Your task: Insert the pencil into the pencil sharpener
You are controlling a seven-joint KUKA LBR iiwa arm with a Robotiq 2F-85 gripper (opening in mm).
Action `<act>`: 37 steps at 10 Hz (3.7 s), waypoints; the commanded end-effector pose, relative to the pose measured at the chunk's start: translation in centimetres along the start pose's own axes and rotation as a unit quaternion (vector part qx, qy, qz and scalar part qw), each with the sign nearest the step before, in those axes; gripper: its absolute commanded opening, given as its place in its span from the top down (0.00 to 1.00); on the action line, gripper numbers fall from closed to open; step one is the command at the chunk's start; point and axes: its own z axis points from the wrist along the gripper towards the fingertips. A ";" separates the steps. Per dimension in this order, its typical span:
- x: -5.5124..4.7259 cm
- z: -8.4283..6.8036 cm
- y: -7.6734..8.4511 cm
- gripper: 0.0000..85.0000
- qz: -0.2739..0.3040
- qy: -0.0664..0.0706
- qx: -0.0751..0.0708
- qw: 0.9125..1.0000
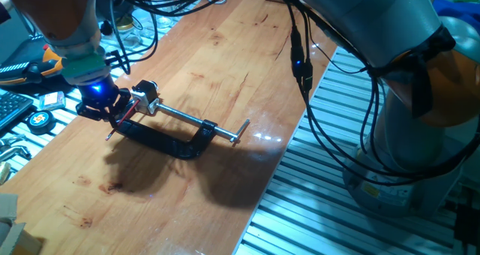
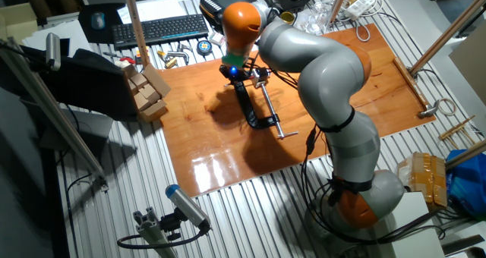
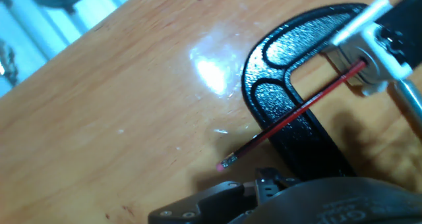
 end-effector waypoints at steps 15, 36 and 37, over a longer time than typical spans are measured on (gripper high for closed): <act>-0.1 0.1 0.2 1.00 -0.122 -0.024 -0.020 0.992; -3.0 -8.1 -11.6 1.00 -0.221 -0.040 -0.018 0.974; -3.0 -8.2 -12.3 1.00 -0.221 -0.036 -0.020 0.974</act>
